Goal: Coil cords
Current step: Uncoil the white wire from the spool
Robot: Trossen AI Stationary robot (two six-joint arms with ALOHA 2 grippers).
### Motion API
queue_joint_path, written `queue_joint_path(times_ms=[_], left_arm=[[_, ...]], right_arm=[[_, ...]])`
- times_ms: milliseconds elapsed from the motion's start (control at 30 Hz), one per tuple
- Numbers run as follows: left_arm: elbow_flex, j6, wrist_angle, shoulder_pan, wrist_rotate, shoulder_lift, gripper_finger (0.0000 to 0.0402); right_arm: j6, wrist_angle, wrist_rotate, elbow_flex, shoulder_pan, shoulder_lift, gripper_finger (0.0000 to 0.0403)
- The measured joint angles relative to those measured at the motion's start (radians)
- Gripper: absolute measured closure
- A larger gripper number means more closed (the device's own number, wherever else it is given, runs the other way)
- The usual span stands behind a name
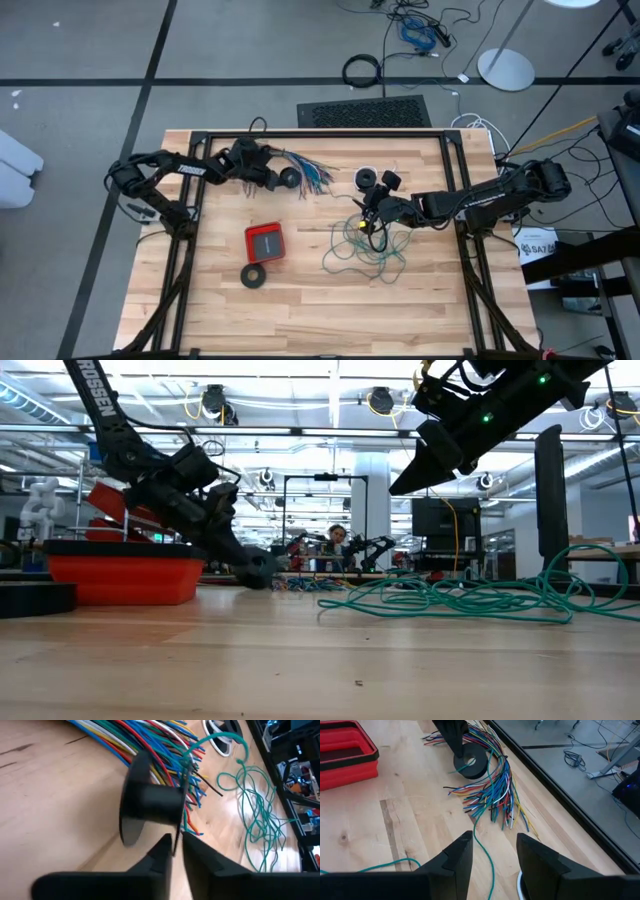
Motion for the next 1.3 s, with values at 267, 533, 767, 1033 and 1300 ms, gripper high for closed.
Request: queue_joint_path(times_ms=[267,533,767,1033,1300], left_arm=[[0.0,-0.004,0.0,0.02,-0.001,0.0,0.0204],[0.0,-0.005,0.003,0.076,0.055,0.0,0.0141],[0.0,0.058,0.002,0.041,0.061,-0.01,0.0139],[0.0,0.096,0.043,-0.169,-0.054,-0.137,0.0139],[0.0,0.157,0.173,-0.522,-0.409,-0.242,0.0139]], right_arm=[[0.001,-0.009,0.0,0.0,0.0,0.0,0.0262],[-0.003,-0.015,0.0,0.0,0.0,0.0,0.0262],[0.0,-0.084,0.023,0.0,0.0,0.0,0.0262],[0.001,-0.149,0.029,0.0,-0.028,0.0,0.0262],[-0.147,-0.161,-0.072,-0.035,-0.147,0.0,0.0262]])
